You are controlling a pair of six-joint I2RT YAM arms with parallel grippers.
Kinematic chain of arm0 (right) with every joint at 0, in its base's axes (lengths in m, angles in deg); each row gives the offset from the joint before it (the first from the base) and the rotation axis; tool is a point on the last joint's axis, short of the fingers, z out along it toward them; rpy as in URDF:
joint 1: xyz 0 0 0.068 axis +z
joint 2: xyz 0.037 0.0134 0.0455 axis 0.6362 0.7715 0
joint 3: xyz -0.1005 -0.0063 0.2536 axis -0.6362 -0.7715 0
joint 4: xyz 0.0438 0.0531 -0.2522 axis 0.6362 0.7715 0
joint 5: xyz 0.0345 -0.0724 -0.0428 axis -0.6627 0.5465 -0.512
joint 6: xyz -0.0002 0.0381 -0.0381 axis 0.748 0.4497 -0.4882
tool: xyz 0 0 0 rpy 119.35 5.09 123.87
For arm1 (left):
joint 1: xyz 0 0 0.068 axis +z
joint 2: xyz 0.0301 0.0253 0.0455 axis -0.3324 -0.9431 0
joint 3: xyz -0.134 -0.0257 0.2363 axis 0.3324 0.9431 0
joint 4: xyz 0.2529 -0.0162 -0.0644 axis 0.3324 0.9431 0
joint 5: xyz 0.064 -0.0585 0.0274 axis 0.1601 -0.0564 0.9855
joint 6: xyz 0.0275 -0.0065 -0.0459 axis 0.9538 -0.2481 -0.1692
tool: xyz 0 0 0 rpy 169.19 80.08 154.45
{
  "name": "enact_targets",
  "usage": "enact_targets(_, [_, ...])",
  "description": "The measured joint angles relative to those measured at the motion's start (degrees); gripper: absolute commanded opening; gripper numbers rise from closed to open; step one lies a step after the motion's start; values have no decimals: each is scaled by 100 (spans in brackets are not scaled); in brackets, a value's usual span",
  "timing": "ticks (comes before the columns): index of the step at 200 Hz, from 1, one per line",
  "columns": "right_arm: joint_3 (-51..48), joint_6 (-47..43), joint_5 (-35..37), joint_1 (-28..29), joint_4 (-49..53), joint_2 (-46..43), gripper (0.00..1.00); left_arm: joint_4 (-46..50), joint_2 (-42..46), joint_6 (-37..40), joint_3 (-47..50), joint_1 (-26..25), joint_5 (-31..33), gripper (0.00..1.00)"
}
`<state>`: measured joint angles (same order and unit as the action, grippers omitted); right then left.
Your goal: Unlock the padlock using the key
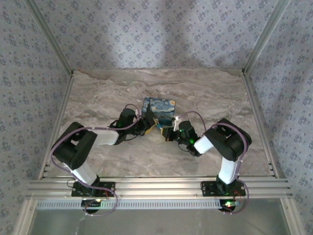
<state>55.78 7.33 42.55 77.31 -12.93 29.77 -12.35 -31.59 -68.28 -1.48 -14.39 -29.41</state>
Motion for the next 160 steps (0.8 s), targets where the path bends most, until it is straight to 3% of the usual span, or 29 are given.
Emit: enact_targets(160, [186,737,-330,0,841,-448,0,-769,-750,-400,-81,-177,98,42])
